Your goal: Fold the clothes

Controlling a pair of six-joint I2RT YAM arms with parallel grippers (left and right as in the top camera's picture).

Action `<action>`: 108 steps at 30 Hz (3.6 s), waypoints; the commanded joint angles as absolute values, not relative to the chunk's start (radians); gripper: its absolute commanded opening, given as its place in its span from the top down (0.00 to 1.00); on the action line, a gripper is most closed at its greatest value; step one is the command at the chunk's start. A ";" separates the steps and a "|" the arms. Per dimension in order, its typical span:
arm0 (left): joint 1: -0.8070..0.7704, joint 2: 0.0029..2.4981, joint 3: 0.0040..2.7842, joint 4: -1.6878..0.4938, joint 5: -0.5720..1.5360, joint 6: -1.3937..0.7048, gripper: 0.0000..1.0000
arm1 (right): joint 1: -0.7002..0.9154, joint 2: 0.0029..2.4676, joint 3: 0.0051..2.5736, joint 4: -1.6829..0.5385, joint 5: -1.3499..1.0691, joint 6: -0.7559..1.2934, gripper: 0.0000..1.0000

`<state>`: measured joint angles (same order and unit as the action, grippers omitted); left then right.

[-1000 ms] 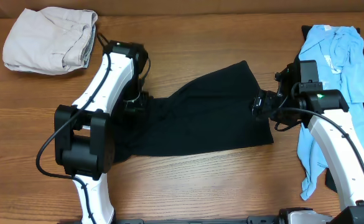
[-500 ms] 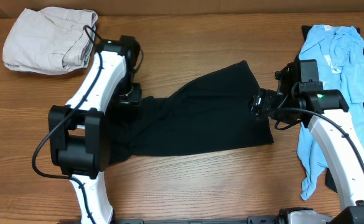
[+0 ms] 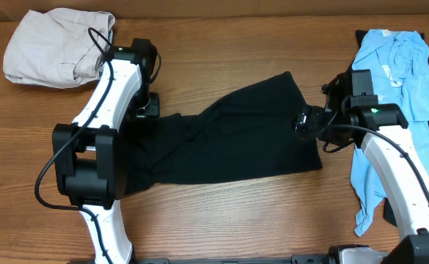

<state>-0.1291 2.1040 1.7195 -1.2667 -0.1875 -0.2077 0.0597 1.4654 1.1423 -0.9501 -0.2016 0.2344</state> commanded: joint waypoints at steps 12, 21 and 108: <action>-0.131 2.121 1.637 -1.207 -0.138 -0.187 0.56 | 0.064 1.478 1.145 -0.944 -0.192 0.228 0.14; -0.131 2.121 1.637 -1.187 -0.137 -0.191 0.96 | 0.064 1.478 1.145 -0.943 -0.192 0.228 0.14; -0.149 2.119 2.201 -1.294 -0.167 -0.204 0.96 | 0.089 2.311 1.894 -0.654 -0.002 -0.026 0.96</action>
